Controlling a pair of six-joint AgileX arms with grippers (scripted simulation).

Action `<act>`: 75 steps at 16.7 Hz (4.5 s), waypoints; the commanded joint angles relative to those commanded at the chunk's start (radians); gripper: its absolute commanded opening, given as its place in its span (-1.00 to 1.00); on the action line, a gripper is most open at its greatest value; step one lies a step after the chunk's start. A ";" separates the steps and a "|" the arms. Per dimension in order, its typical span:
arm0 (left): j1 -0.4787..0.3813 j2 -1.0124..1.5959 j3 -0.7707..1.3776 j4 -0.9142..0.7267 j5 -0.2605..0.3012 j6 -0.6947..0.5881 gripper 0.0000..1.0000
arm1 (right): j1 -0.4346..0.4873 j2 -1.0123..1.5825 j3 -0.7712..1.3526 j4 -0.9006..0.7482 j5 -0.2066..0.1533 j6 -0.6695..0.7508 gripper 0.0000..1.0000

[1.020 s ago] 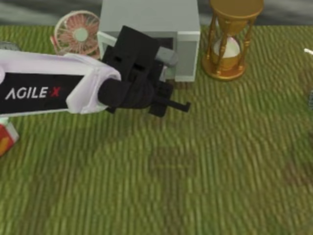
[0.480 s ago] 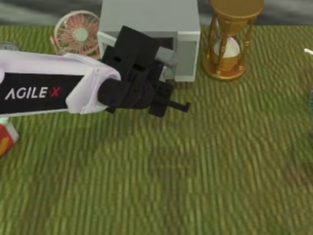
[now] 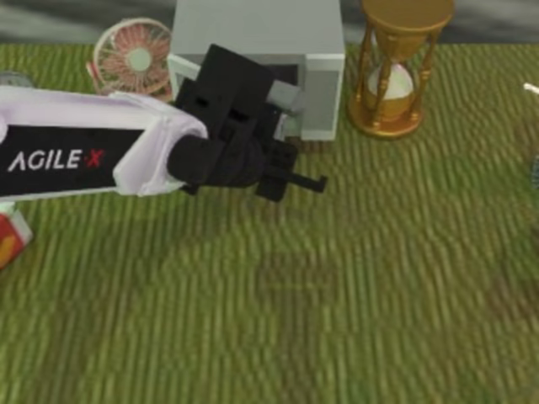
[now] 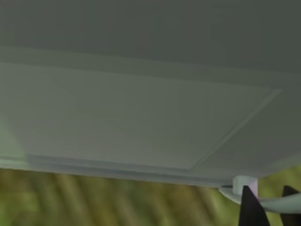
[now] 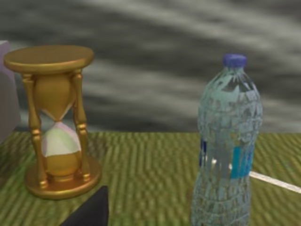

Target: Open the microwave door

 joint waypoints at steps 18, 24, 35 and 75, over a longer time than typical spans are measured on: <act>0.018 -0.025 -0.034 0.011 0.042 0.049 -1.00 | 0.000 0.000 0.000 0.000 0.000 0.000 1.00; 0.018 -0.025 -0.034 0.011 0.042 0.049 -1.00 | 0.000 0.000 0.000 0.000 0.000 0.000 1.00; 0.018 -0.025 -0.034 0.011 0.042 0.049 -1.00 | 0.000 0.000 0.000 0.000 0.000 0.000 1.00; 0.050 -0.063 -0.083 0.020 0.116 0.134 -1.00 | 0.000 0.000 0.000 0.000 0.000 0.000 1.00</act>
